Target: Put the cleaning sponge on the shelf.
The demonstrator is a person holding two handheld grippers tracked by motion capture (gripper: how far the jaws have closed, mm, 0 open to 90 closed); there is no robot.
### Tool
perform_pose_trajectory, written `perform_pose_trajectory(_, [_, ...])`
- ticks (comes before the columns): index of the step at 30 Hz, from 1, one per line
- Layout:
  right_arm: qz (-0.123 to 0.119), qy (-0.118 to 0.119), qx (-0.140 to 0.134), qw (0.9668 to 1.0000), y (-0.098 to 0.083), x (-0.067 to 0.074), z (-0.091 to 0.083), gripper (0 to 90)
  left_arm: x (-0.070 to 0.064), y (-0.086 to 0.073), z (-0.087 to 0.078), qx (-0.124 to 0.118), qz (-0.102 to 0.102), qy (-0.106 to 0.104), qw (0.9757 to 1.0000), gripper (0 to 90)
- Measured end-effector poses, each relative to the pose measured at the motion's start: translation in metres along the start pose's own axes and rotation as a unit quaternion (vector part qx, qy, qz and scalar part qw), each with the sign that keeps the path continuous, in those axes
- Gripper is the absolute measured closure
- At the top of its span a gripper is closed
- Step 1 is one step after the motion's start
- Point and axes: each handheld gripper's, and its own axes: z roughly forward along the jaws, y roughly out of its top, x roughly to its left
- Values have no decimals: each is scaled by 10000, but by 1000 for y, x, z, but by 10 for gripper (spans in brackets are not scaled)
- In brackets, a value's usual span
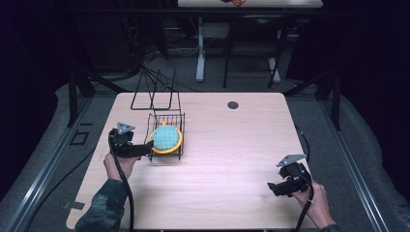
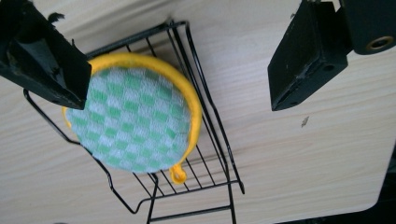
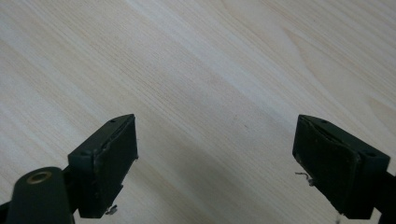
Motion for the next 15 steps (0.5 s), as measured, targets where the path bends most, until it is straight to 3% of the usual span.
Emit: perform_pose_trajectory(15, [-40,14,34,10000,0,0,0,136,-19,-21,-23,167,435,-156,9988,1])
